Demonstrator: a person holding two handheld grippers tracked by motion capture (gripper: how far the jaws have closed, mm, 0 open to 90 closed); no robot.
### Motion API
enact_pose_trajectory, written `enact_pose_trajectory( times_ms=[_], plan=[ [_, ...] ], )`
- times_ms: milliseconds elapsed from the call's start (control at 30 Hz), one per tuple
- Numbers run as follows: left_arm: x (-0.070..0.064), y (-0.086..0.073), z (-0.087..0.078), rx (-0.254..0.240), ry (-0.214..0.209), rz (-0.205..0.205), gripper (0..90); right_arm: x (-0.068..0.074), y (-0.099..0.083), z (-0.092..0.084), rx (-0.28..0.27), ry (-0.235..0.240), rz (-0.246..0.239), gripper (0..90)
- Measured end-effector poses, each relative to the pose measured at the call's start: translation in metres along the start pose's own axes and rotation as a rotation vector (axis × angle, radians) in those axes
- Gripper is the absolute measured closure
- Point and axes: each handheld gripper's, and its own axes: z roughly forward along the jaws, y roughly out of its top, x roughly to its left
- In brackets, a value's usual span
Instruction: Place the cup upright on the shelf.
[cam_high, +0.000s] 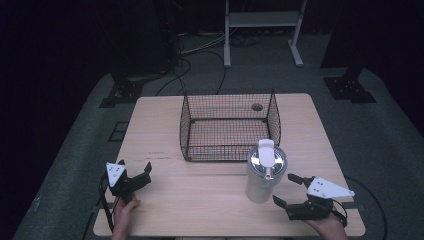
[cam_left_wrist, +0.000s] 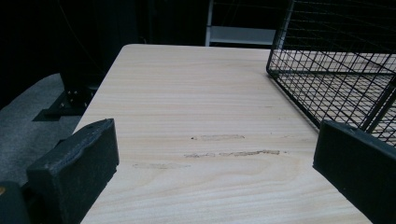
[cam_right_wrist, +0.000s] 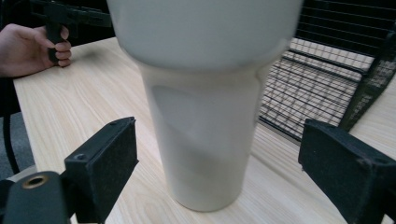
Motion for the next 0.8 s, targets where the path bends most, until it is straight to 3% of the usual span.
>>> enact_pose_trajectory(
  times_ms=[433,700,800],
  plan=[
    [0.000,0.000,0.000,-0.001,-0.002,-0.001,0.0,0.003,0.002,0.024,0.000,0.013,0.018,10.1],
    [0.000,0.000,0.000,-0.001,-0.003,-0.001,0.0,0.005,0.006,0.042,0.002,-0.003,-0.019,9.6],
    [0.000,0.000,0.000,-0.002,-0.004,-0.002,0.0,0.006,0.006,0.045,0.001,-0.004,-0.010,9.5]
  ],
)
